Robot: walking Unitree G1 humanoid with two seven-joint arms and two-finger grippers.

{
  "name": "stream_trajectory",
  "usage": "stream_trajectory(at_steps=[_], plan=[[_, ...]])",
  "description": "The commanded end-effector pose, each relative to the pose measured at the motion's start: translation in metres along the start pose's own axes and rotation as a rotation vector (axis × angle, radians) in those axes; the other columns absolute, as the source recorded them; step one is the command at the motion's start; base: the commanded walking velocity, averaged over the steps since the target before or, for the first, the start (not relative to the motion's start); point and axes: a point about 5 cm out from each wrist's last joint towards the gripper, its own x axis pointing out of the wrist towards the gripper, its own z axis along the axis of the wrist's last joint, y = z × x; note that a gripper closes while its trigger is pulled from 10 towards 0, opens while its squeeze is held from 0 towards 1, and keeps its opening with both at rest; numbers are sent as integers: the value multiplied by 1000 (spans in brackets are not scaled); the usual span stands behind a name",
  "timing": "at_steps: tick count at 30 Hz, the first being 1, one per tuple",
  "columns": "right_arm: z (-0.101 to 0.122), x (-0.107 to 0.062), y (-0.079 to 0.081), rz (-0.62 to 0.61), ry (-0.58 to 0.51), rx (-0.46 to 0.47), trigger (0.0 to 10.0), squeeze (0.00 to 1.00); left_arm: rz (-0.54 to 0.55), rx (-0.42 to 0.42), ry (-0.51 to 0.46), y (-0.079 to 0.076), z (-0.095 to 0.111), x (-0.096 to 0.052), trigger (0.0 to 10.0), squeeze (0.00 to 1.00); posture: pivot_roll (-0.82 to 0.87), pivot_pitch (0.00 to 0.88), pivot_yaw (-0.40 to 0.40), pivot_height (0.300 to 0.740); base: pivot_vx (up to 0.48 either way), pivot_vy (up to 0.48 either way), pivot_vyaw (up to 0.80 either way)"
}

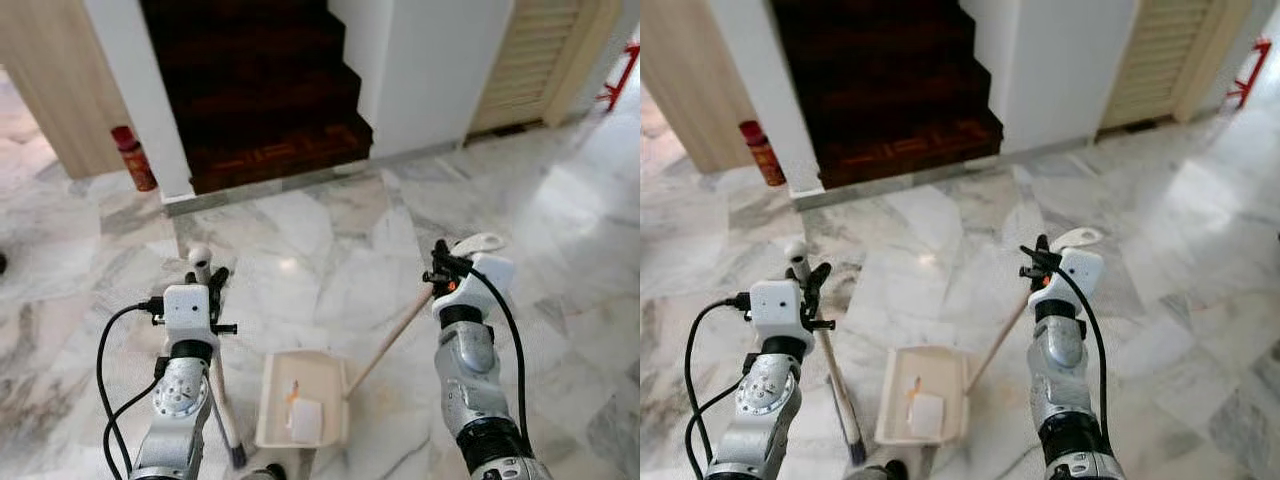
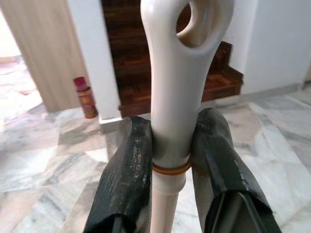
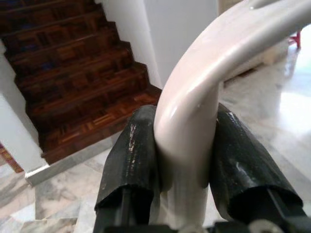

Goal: Sweep floor

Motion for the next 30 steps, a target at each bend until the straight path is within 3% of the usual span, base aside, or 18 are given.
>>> stream_trajectory(at_steps=[1,9,30], plan=[[8,3,3,4,-41,14,10000,0,1,-2,-45,-1,9,2,10000,0,98,42,-27,740,0,0,0],[6,2,3,6,-33,22,10000,0,-47,84,-126,-4,21,-1,10000,0,101,28,-25,740,0,0,0],[7,2,3,11,-36,22,10000,0,-25,48,-84,-4,14,-1,10000,0,101,29,-29,740,0,0,0]])
